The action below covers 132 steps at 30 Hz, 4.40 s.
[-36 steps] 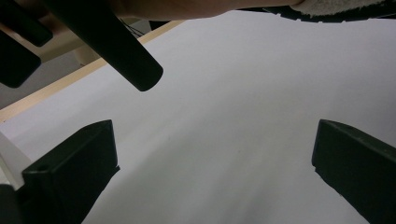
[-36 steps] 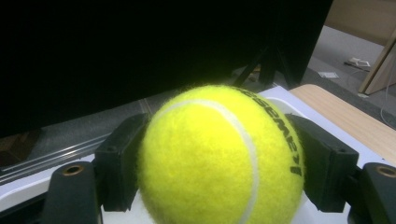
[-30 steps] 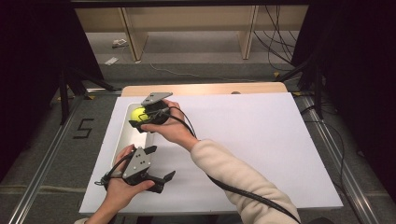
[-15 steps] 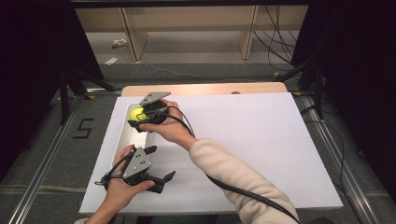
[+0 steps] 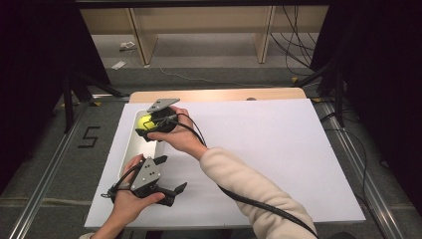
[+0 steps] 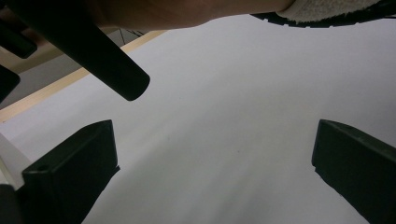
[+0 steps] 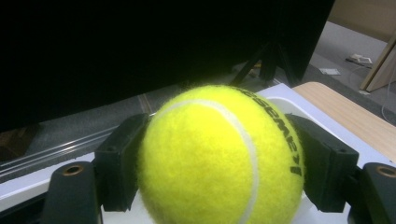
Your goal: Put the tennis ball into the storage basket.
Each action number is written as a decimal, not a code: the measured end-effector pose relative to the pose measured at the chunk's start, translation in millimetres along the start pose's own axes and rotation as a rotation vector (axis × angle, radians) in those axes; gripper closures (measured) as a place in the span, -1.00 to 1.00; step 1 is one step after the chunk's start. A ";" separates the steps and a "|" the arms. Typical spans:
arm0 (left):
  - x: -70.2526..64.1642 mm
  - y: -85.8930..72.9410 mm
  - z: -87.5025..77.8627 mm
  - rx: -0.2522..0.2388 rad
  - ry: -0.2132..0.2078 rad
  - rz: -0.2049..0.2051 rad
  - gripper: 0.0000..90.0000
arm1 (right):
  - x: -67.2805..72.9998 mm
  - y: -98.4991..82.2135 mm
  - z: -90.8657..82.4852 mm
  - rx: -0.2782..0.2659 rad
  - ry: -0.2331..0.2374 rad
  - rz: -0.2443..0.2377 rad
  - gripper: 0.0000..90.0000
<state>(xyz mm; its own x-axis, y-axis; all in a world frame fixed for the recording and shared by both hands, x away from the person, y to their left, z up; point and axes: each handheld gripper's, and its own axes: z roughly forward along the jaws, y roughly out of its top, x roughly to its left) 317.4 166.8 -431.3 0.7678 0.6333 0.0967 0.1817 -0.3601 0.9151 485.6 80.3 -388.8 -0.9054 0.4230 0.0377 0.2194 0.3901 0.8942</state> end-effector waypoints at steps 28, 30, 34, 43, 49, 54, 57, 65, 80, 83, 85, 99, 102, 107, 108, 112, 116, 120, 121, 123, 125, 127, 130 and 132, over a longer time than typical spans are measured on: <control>-0.3 0.0 -0.4 0.000 0.003 0.004 -1.00 | 2.9 3.7 12.2 0.017 0.010 -0.005 -0.41; -0.3 0.0 -0.4 0.000 0.003 0.005 -1.00 | 2.5 4.0 12.7 0.016 0.012 -0.003 -0.41; -0.2 0.0 -0.4 0.000 0.003 0.004 -1.00 | 2.4 4.2 13.6 0.022 0.012 -0.007 -0.41; -0.4 0.0 -0.4 0.000 0.004 0.005 -1.00 | 1.2 2.4 17.1 0.028 0.008 -0.002 -0.41; -0.6 0.0 -0.3 0.001 0.004 0.005 -1.00 | 0.5 2.1 18.6 0.034 0.005 -0.004 -0.41; -0.9 0.1 -0.2 0.000 0.003 0.005 -1.00 | 0.8 2.3 20.3 0.041 0.006 -0.007 -0.41; -0.8 0.0 -0.2 0.000 0.003 0.005 -1.00 | 0.5 2.5 21.6 0.043 0.006 -0.009 -0.41; -0.7 0.0 -0.4 0.000 0.003 0.005 -1.00 | 0.6 1.1 25.1 0.056 0.007 -0.009 -0.41; -0.9 -0.1 -0.3 0.002 0.001 0.006 -1.00 | 0.7 -1.2 29.4 0.075 0.013 -0.011 -0.41; -0.9 -0.1 -0.2 0.001 0.001 0.007 -1.00 | 1.6 -1.5 30.2 0.082 0.015 -0.006 -0.41; -0.9 -0.1 -0.3 0.002 0.001 0.007 -1.00 | 1.7 -1.8 30.7 0.085 0.017 -0.007 -0.41; -2.0 -0.3 0.3 0.004 0.001 0.013 -1.00 | 1.8 -5.8 34.9 0.095 0.020 -0.008 -0.41; -2.0 -0.3 0.3 0.004 0.000 0.012 -1.00 | 1.9 -6.9 35.5 0.100 0.020 -0.006 -0.41; -1.8 -0.4 0.2 0.005 0.000 0.011 -1.00 | 1.8 -8.5 36.5 0.104 0.020 -0.003 -0.41; -1.8 -0.4 0.3 0.005 -0.001 0.011 -1.00 | 1.8 -8.6 36.7 0.106 0.020 -0.002 -0.41; -1.9 -0.4 0.4 0.005 -0.001 0.011 -1.00 | 1.8 -9.1 37.6 0.108 0.023 -0.003 -0.41; -1.9 -0.4 0.3 0.005 -0.001 0.012 -1.00 | 2.2 -10.0 38.9 0.115 0.025 -0.006 -0.41; -2.1 -0.5 0.5 0.006 -0.002 0.012 -1.00 | 2.6 -11.1 40.1 0.122 0.026 -0.008 -0.41; -2.1 -0.4 0.5 0.006 -0.002 0.012 -1.00 | 2.9 -11.3 40.4 0.124 0.027 -0.006 -0.41; -2.2 -0.4 0.5 0.006 -0.002 0.012 -1.00 | 3.0 -11.6 41.2 0.125 0.028 -0.012 -0.42; -2.2 -0.5 0.5 0.006 -0.002 0.012 -1.00 | 3.3 -12.0 41.8 0.127 0.027 -0.013 -0.42; -2.2 -0.4 0.4 0.005 -0.002 0.012 -1.00 | 3.2 -12.5 42.4 0.129 0.027 -0.012 -0.42; -2.3 -0.5 0.5 0.006 -0.003 0.012 -1.00 | 2.9 -13.0 43.0 0.129 0.025 -0.011 -0.42; -2.5 -0.4 0.5 0.005 -0.003 0.012 -1.00 | 3.2 -13.5 43.3 0.132 0.024 -0.009 -0.42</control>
<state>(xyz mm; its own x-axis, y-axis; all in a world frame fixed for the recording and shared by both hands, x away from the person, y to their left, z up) 315.8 165.0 -432.1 0.7720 0.6266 0.1065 0.1754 -0.3711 0.9119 495.5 111.8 -420.2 -0.9156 0.3998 0.0424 0.2560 0.4985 0.8283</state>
